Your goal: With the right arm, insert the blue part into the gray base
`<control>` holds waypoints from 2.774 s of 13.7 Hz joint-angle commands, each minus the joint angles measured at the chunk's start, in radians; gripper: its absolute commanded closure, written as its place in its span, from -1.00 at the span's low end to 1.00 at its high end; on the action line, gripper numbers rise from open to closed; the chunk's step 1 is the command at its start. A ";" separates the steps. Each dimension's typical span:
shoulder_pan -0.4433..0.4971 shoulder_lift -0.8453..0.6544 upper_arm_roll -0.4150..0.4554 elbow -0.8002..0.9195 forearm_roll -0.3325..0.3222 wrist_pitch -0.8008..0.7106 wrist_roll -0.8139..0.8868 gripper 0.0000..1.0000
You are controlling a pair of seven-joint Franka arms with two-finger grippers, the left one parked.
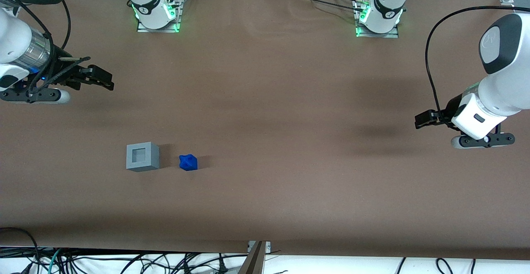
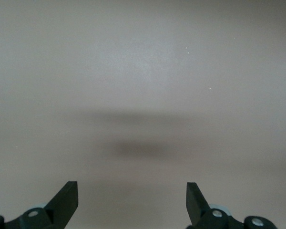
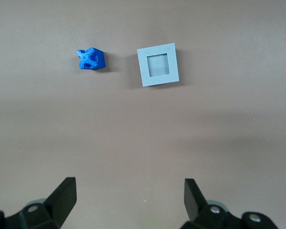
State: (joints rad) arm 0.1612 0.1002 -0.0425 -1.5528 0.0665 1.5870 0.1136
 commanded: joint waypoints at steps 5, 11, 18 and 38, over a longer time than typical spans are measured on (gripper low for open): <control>0.005 -0.002 -0.008 0.008 -0.037 0.001 -0.083 -1.00; 0.005 -0.001 -0.008 0.002 -0.037 0.002 -0.080 -1.00; 0.005 -0.001 -0.007 0.002 -0.033 0.007 -0.074 -1.00; 0.017 0.059 0.003 -0.003 -0.024 0.048 -0.060 -1.00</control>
State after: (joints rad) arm 0.1725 0.1344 -0.0432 -1.5540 0.0416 1.6049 0.0515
